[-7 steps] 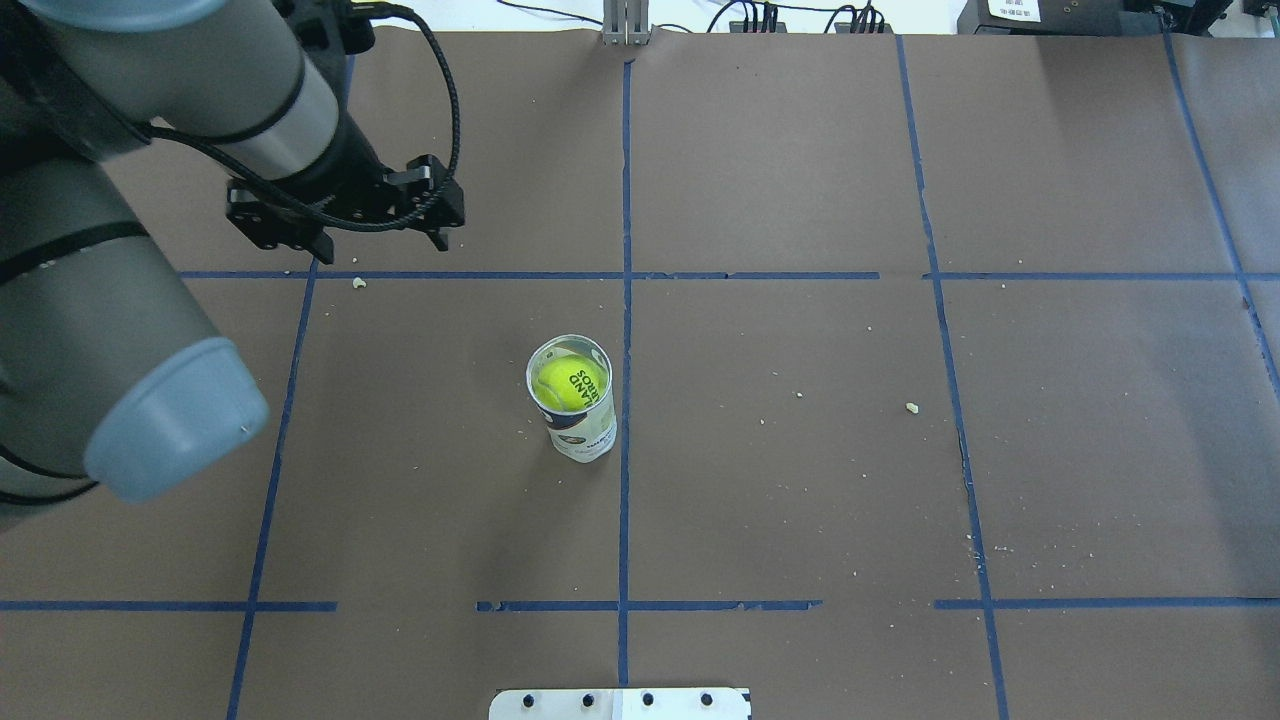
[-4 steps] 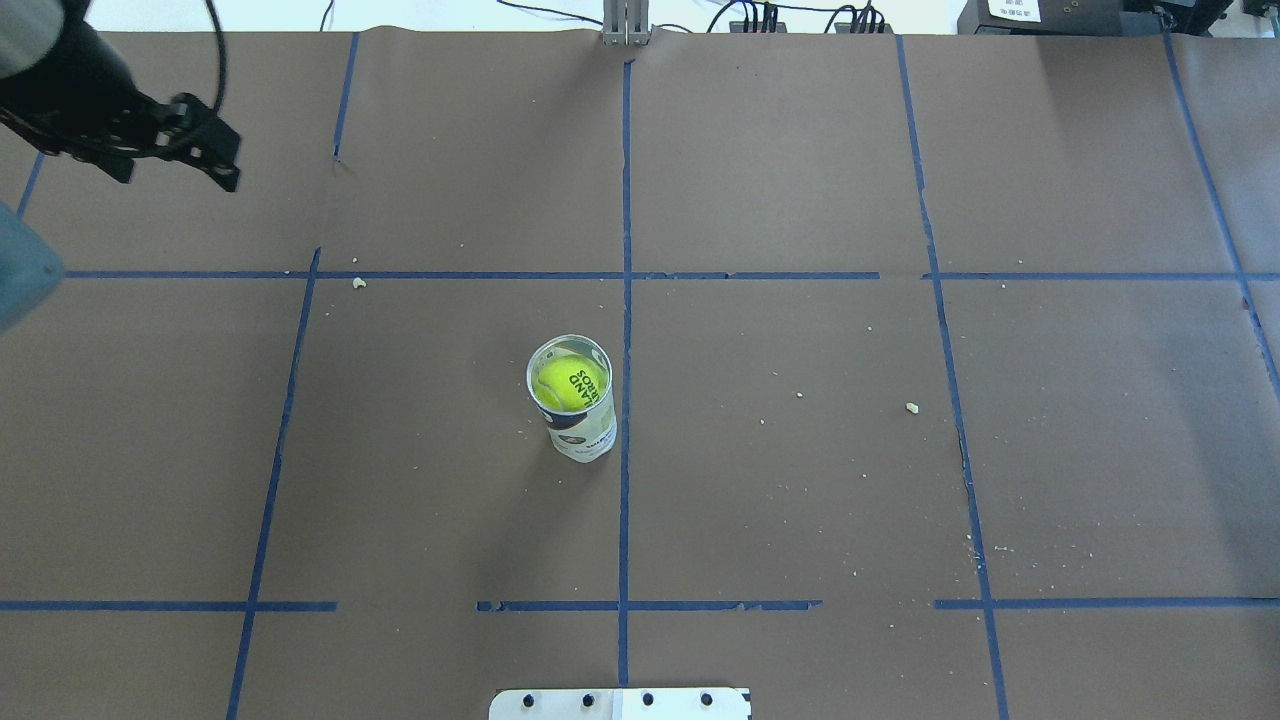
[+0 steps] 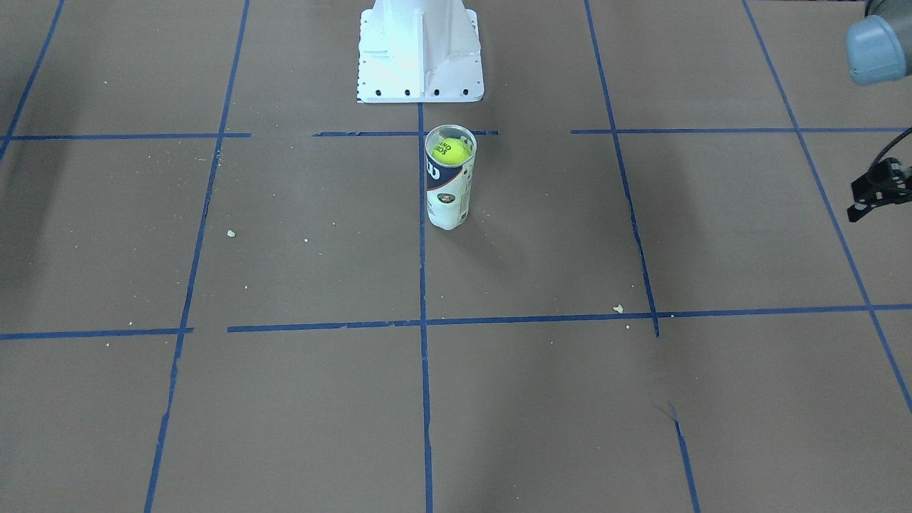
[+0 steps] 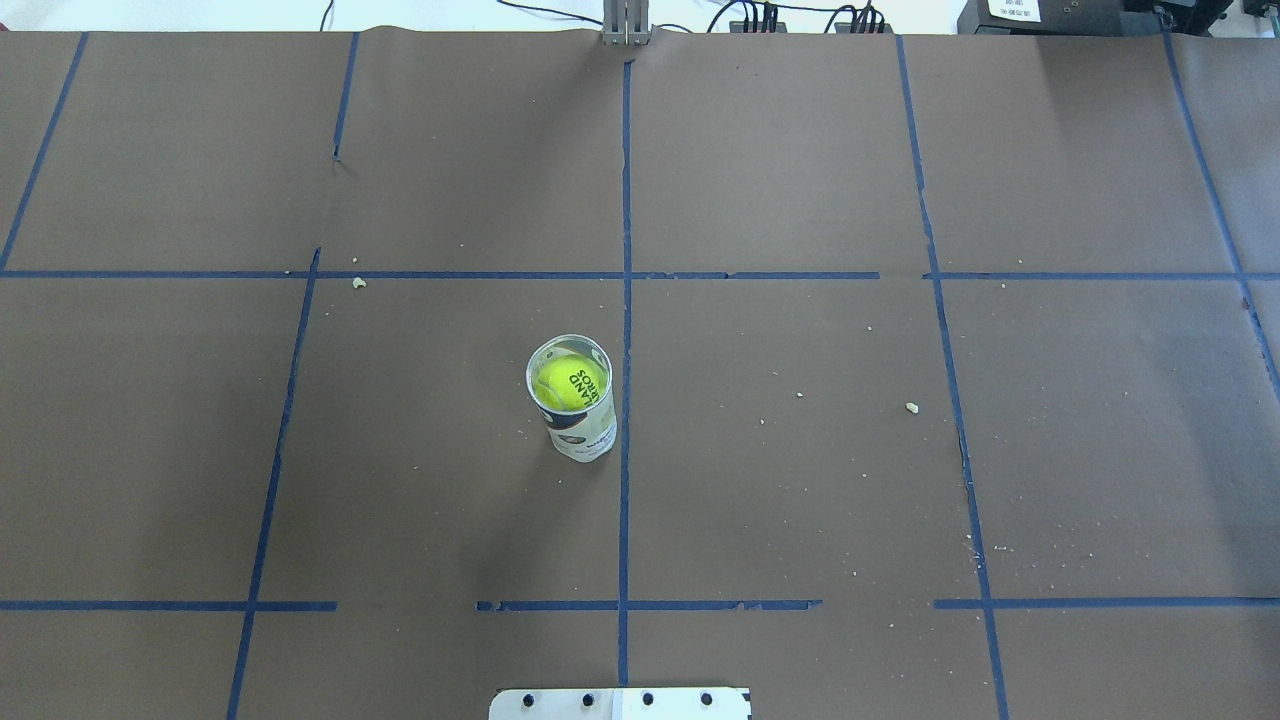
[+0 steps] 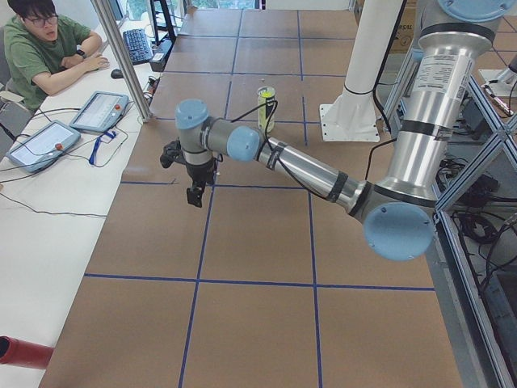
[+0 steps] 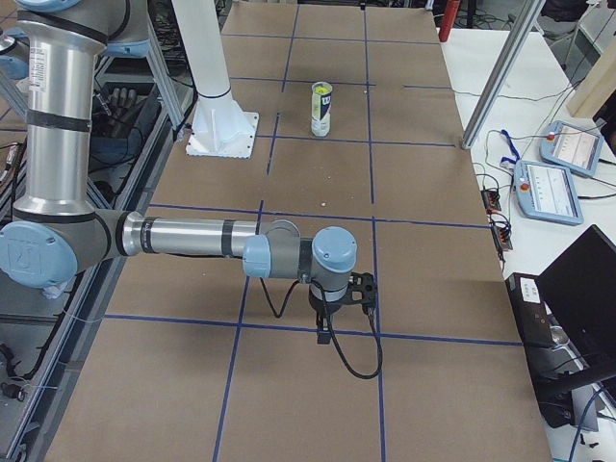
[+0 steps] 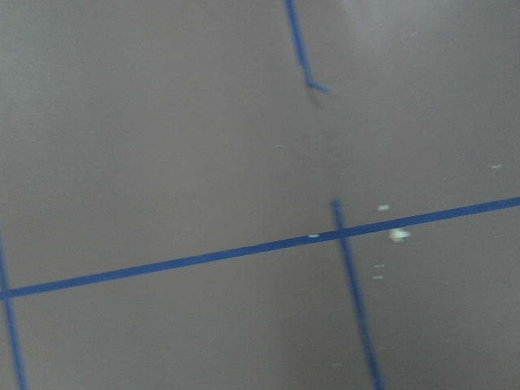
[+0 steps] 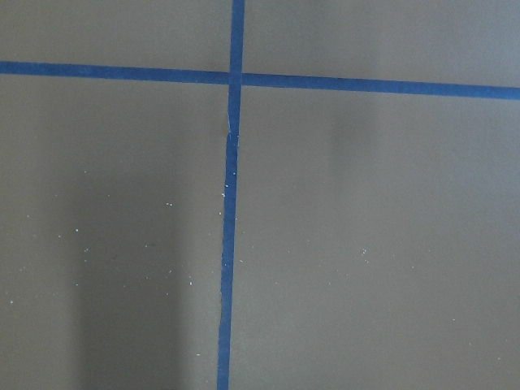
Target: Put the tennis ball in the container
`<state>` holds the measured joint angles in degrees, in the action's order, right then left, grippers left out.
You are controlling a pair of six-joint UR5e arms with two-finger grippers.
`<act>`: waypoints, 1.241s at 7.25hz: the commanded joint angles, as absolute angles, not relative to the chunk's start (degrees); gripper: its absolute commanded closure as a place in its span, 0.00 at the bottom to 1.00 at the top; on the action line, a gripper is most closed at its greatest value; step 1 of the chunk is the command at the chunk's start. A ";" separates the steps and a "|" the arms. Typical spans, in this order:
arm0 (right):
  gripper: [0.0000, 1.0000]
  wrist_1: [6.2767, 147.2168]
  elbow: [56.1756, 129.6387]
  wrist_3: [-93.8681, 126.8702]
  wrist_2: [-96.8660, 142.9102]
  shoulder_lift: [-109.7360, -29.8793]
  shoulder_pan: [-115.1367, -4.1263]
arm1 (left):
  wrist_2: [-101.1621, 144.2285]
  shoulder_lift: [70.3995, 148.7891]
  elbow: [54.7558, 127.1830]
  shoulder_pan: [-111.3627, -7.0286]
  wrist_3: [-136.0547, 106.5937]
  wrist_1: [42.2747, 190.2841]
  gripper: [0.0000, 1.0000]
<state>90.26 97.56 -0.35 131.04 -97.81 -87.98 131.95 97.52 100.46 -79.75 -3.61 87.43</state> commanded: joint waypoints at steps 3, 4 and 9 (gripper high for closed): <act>0.00 90.26 97.56 -0.35 131.04 -97.82 -87.98 | 135.79 85.63 95.18 -89.81 -0.62 94.57 0.00; 0.00 90.26 97.56 -0.35 131.04 -97.82 -87.98 | 136.57 82.56 95.10 -92.17 5.56 94.14 0.00; 0.00 90.26 97.56 -0.35 131.13 -97.82 -87.98 | 139.65 84.72 94.92 -94.13 5.80 89.65 0.00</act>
